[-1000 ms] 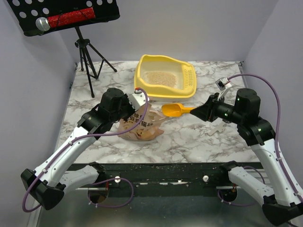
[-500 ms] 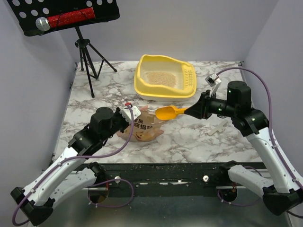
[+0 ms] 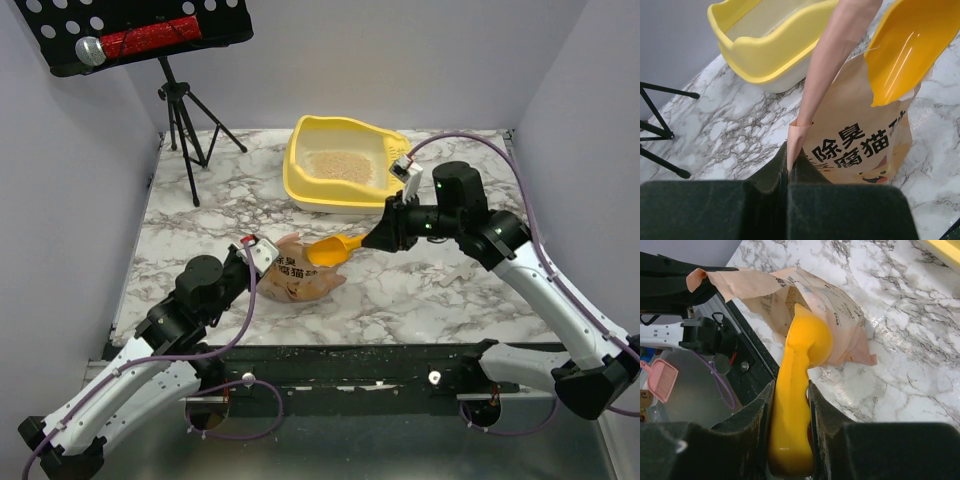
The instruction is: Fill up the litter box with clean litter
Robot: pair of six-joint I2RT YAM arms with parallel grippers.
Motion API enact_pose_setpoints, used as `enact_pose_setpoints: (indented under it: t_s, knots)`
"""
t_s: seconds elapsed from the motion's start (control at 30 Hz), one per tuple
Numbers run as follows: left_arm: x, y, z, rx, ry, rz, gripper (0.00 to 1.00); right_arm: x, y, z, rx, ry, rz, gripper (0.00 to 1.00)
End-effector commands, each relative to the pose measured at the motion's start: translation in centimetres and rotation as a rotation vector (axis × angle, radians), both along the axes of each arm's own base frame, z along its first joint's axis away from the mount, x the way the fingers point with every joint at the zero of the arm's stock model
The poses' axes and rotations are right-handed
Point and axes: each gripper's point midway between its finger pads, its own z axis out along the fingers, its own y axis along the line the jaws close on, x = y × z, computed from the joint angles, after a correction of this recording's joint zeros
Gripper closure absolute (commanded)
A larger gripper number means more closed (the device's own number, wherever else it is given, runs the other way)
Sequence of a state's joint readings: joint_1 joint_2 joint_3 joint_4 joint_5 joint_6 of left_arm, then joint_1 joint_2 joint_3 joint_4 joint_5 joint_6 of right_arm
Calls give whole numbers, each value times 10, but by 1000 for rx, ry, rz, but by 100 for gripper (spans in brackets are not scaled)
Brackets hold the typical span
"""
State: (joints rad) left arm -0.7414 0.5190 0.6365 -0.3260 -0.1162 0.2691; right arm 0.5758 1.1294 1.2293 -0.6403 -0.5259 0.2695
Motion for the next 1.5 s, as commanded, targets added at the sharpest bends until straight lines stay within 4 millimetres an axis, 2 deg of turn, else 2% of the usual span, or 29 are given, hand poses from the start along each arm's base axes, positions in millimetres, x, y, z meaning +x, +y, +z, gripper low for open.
enact_pose_setpoints:
  t_s: [0.0,0.2,0.3,0.4,0.6,0.7,0.87,1.0,1.1,1.27,1.47]
  knots:
    - [6,7,27,-139,-89,75,100,4,12,-14,-78,35,19,99]
    - [-3,1,36,-262,-131,32,100,14,28,-52,-182,130,19,99]
    - [-7,3,41,-286,-157,26,100,22,24,-65,-230,150,-31,99]
    - [-10,2,44,-297,-164,13,100,38,14,-73,-294,142,-141,99]
    - [-19,3,55,-341,-207,-19,100,78,-16,-66,-340,41,-443,99]
    - [-22,2,58,-356,-220,-37,100,85,-24,-56,-316,-3,-510,99]
    - [-26,0,64,-380,-236,-59,100,80,-28,-37,-297,-39,-502,99]
    - [-26,-2,63,-379,-229,-66,100,62,-13,-39,-295,24,-359,99]
    - [-26,-2,63,-382,-227,-68,100,48,1,-53,-296,97,-250,99]
    - [-25,-7,59,-376,-208,-80,100,34,13,-77,-324,194,-140,99]
    - [-26,-14,53,-366,-183,-100,100,31,33,-111,-313,299,-59,99]
